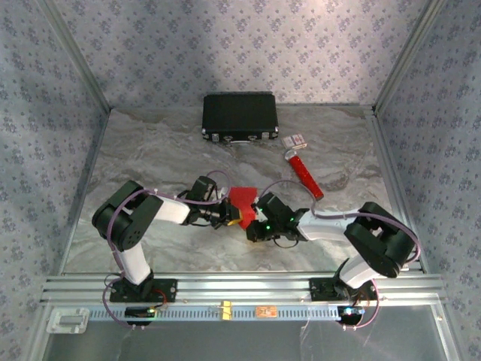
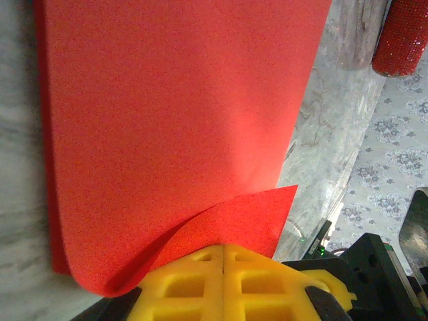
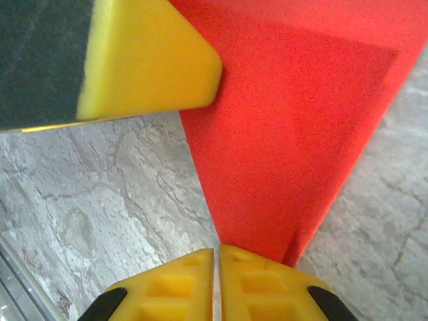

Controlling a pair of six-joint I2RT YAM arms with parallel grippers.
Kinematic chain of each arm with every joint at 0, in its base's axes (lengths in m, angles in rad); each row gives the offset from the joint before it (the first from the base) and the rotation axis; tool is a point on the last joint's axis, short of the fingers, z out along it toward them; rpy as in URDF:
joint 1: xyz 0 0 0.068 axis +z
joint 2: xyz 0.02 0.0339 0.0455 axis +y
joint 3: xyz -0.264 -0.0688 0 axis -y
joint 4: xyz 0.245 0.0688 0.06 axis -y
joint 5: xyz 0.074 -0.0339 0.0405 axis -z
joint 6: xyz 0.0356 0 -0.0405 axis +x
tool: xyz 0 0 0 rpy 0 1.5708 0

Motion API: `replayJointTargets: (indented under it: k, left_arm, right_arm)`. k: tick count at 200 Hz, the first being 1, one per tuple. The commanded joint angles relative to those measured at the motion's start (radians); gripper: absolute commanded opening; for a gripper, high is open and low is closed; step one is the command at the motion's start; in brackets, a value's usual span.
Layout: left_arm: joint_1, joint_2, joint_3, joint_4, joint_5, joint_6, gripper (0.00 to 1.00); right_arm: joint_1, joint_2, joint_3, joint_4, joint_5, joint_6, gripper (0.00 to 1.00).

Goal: Fold a paper plane with a square sheet of paper (pick it up from the middle)
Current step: Third fold the triangle at the center of the table.

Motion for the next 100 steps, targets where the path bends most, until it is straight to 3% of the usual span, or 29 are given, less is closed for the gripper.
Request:
replayJointTargets:
  k: [1,100]
  left_arm:
    - [0.009,0.051,-0.016,-0.132,-0.067,0.021,0.00]
    - [0.015,0.045,-0.018,-0.136,-0.061,0.026,0.00]
  right_arm:
    - [-0.008,-0.024,-0.041,-0.106,0.008,0.005,0.12]
    - [-0.043,-0.146,-0.071,-0.208,0.020,-0.017,0.12]
